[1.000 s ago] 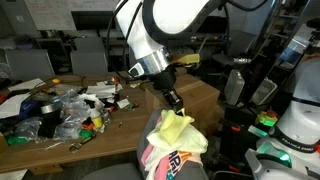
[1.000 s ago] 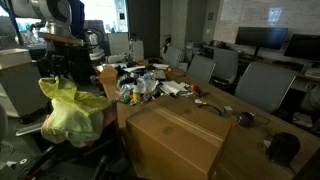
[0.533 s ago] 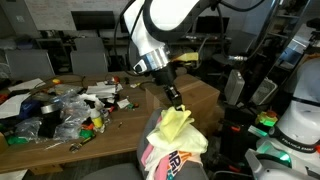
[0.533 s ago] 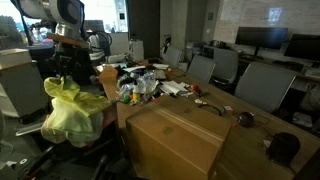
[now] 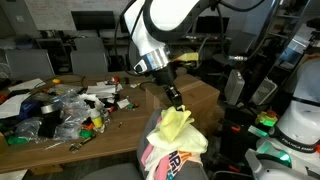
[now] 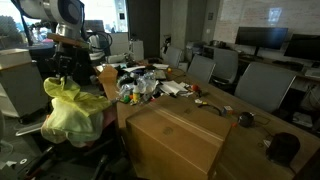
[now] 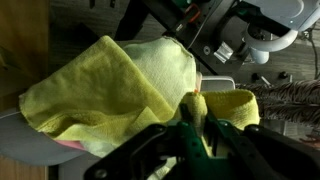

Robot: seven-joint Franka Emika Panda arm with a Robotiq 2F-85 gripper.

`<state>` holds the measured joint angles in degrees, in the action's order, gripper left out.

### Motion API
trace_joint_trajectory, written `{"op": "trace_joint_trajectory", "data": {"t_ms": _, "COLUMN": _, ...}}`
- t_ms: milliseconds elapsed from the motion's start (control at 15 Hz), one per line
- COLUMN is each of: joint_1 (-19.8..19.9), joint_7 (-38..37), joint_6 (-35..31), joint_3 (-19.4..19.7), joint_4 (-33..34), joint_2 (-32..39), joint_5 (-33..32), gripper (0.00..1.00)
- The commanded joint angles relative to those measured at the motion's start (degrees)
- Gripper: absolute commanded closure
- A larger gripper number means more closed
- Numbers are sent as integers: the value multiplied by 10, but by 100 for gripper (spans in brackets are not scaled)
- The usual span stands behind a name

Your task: Remove all the clothes from the top of the box and hang them on the chair

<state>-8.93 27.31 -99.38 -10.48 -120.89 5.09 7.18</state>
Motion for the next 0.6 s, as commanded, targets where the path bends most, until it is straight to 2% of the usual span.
{"op": "trace_joint_trajectory", "data": {"t_ms": 0, "joint_1": 0, "joint_7": 0, "joint_6": 0, "joint_3": -1, "joint_4": -3, "joint_2": -8, "joint_5": 7, "gripper": 51}}
{"op": "trace_joint_trajectory", "data": {"t_ms": 400, "joint_1": 2, "joint_7": -3, "joint_6": -9, "joint_3": 0, "joint_4": -8, "joint_2": -19, "joint_5": 12, "gripper": 7}}
{"op": "trace_joint_trajectory", "data": {"t_ms": 467, "joint_1": 4, "joint_7": -5, "joint_6": -12, "joint_3": 2, "joint_4": -9, "joint_2": -25, "joint_5": 15, "gripper": 1}}
{"op": "trace_joint_trajectory", "data": {"t_ms": 533, "joint_1": 6, "joint_7": -11, "joint_6": -20, "joint_3": 5, "joint_4": -13, "joint_2": -35, "joint_5": 11, "gripper": 0}}
